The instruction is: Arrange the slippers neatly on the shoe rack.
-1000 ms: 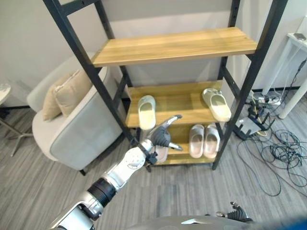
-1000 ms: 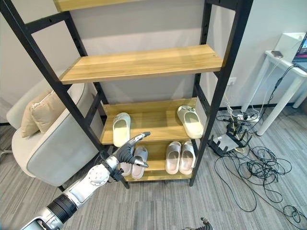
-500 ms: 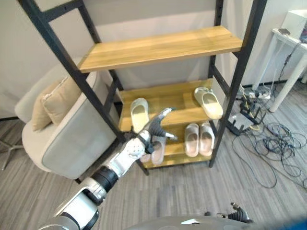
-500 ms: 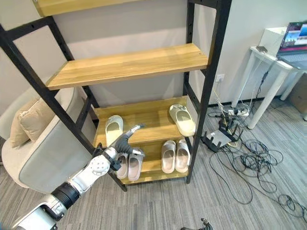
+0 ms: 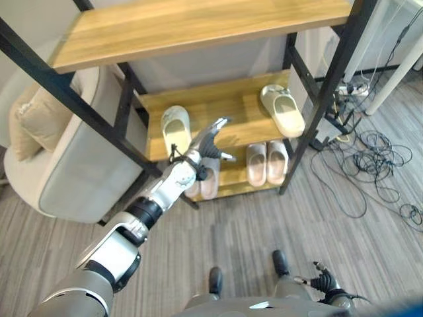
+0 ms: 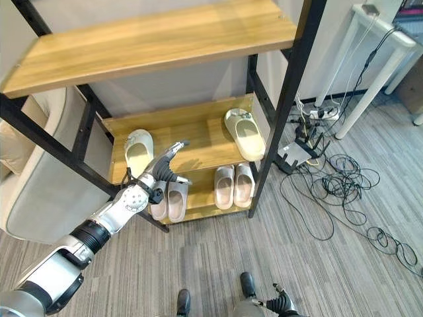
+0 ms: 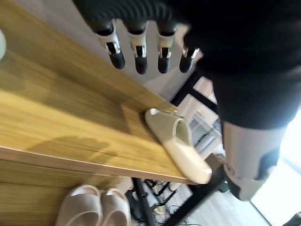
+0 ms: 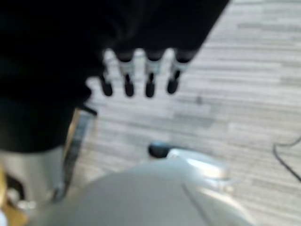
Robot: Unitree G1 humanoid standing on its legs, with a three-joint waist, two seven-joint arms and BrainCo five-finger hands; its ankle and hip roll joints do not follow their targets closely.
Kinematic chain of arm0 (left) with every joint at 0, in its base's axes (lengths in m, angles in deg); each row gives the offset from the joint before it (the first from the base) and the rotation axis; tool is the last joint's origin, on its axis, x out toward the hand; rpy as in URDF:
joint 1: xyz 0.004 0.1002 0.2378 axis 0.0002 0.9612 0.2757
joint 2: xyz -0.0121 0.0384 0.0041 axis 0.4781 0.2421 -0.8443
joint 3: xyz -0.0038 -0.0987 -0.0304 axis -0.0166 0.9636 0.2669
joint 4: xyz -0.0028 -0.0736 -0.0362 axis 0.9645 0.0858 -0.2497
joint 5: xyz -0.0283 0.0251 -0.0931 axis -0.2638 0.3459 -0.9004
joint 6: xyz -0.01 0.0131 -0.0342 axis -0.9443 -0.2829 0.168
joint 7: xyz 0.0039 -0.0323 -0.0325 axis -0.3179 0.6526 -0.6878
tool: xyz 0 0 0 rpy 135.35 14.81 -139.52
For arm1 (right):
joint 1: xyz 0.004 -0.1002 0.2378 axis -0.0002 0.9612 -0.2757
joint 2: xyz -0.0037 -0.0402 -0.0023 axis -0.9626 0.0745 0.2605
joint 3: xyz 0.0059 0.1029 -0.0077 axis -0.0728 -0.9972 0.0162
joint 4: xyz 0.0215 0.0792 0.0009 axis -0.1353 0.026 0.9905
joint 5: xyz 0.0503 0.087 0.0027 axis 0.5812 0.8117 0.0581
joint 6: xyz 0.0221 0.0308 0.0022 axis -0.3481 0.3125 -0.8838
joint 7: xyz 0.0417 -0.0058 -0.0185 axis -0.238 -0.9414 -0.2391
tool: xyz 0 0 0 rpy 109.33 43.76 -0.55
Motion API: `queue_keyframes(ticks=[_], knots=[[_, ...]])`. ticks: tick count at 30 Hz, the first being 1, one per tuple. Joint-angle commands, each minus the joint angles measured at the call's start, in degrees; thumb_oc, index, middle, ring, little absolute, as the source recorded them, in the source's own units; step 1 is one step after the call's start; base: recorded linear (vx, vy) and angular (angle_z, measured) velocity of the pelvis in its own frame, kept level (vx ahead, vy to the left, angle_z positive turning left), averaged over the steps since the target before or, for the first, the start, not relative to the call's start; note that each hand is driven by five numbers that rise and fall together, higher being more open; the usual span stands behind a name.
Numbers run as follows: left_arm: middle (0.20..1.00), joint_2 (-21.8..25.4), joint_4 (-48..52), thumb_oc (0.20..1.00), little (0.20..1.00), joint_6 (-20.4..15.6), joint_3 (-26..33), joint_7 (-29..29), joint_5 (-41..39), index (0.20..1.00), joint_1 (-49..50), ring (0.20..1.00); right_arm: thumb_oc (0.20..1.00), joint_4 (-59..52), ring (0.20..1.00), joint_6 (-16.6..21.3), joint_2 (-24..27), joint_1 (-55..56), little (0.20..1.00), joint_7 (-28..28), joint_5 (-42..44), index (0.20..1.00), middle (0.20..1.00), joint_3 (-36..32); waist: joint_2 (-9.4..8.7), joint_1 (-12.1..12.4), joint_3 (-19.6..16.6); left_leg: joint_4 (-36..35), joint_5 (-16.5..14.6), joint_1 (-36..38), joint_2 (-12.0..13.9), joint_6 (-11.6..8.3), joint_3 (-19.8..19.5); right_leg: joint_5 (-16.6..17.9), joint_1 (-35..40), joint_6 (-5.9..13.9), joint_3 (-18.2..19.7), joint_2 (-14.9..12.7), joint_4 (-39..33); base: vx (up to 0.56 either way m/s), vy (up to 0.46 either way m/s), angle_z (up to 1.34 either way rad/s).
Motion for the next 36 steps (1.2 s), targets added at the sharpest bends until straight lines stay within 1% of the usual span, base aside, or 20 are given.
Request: queue_keyframes(ticks=[1,5,9,10,13,16,18,19,23,26,29,36], knots=[[1.000,3.2,-3.8,1.000,1.000,-0.9,2.4,5.0,3.1,1.000,-7.2,1.000,1.000,-1.8,1.000,1.3,-0.6,0.3,1.000,-1.0,0.2,1.000,1.000,1.4,-1.94,-0.5,-0.1,0.1,2.9,-5.0,3.9,-4.38,-2.1,-4.6,3.6,5.91,-2.4,-5.7,2.2,-0.04,0.008,0.00],[1.000,3.2,-5.2,1.000,1.000,-0.4,4.7,7.5,1.8,1.000,-8.2,1.000,1.000,-3.5,1.000,1.7,-0.6,0.4,1.000,-1.3,0.2,1.000,1.000,2.2,-2.41,-0.3,0.5,0.1,3.2,-6.2,3.7,-4.47,-2.2,-4.3,2.5,5.96,-2.4,-5.9,2.2,0.00,0.000,0.00],[1.000,3.9,-4.1,1.000,1.000,-0.3,6.0,8.8,1.6,1.000,-8.2,1.000,1.000,-4.6,1.000,1.6,-0.6,0.5,1.000,-1.5,-0.3,1.000,1.000,2.5,-2.71,0.1,0.9,0.1,3.2,-6.9,3.5,-4.48,-2.2,-3.9,1.9,6.04,-2.5,-5.9,1.9,0.00,0.000,0.00],[1.000,3.9,-2.4,1.000,1.000,-0.3,6.7,9.3,2.5,1.000,-7.9,1.000,1.000,-3.5,1.000,2.1,0.8,-0.8,1.000,-2.0,-0.2,1.000,1.000,1.9,-2.76,0.6,1.0,0.1,3.3,-7.1,3.4,-4.53,-2.5,-3.9,1.9,6.01,-2.6,-5.9,1.7,0.00,0.000,0.00],[1.000,4.6,-2.9,1.000,1.000,1.2,7.2,10.0,4.7,1.000,-7.8,1.000,1.000,-2.2,1.000,1.9,0.4,-0.8,1.000,-1.7,-0.2,1.000,1.000,2.6,-2.85,0.7,1.0,0.1,3.2,-7.2,3.4,-4.52,-2.3,-3.8,1.8,6.04,-2.6,-5.8,1.5,0.00,0.003,0.01],[1.000,6.0,-3.9,1.000,1.000,1.7,7.4,11.0,5.6,1.000,-9.1,1.000,1.000,-2.5,1.000,1.6,0.4,-1.4,1.000,-2.3,-1.2,1.000,1.000,3.0,-2.74,0.6,1.0,0.1,3.2,-7.6,3.4,-4.50,-2.2,-3.8,1.4,6.15,-2.5,-5.8,1.4,0.00,0.000,0.00],[1.000,6.6,-4.2,1.000,1.000,1.8,7.4,11.1,5.8,1.000,-9.5,1.000,1.000,-2.5,1.000,1.6,0.4,-1.8,1.000,-2.4,-1.3,1.000,1.000,3.1,-2.73,0.6,1.1,0.1,3.2,-7.7,3.4,-4.47,-2.2,-3.8,1.2,6.15,-2.4,-5.7,1.5,0.00,0.000,0.00],[1.000,8.4,-6.3,1.000,1.000,2.4,6.9,12.0,7.0,1.000,-11.0,1.000,1.000,-2.5,1.000,1.6,0.7,-2.7,1.000,-2.6,-1.5,1.000,1.000,3.5,-2.69,0.7,1.3,0.1,3.2,-8.1,3.4,-4.44,-2.2,-3.6,0.8,6.21,-2.4,-5.8,1.4,0.00,0.000,0.00],[1.000,9.6,-9.8,1.000,1.000,2.9,5.8,12.8,8.0,1.000,-13.0,1.000,1.000,-2.5,1.000,1.8,1.0,-3.7,1.000,-3.0,-1.8,1.000,1.000,4.2,-2.85,0.7,1.6,0.1,3.3,-8.6,3.4,-4.39,-2.1,-3.4,0.3,6.30,-2.4,-5.7,1.3,0.00,0.000,0.00],[1.000,10.9,-11.4,1.000,1.000,3.0,5.8,13.6,7.3,1.000,-14.6,1.000,1.000,-2.3,1.000,1.9,1.2,-4.3,1.000,-3.4,-1.6,1.000,1.000,4.4,-2.95,0.7,2.0,0.1,3.4,-9.1,3.4,-4.35,-2.0,-3.2,-0.2,6.34,-2.5,-5.8,1.2,0.00,0.000,0.00],[1.000,11.2,-12.2,1.000,1.000,3.1,6.2,14.4,6.5,1.000,-15.6,1.000,1.000,-2.0,1.000,1.9,1.4,-4.7,1.000,-3.7,-1.4,1.000,1.000,4.4,-3.10,0.8,2.1,0.1,3.5,-9.5,3.3,-4.33,-2.1,-3.0,-0.4,6.35,-2.7,-5.8,1.1,0.00,0.000,0.00],[1.000,13.5,-15.0,1.000,1.000,3.8,3.8,15.2,7.6,1.000,-19.3,1.000,1.000,-0.7,1.000,2.0,1.8,-6.1,1.000,-4.2,-1.2,1.000,1.000,4.8,-3.35,1.0,2.7,0.1,3.8,-11.0,2.9,-4.34,-2.5,-2.4,-1.2,6.62,-3.2,-6.0,0.9,0.00,0.000,0.00]])
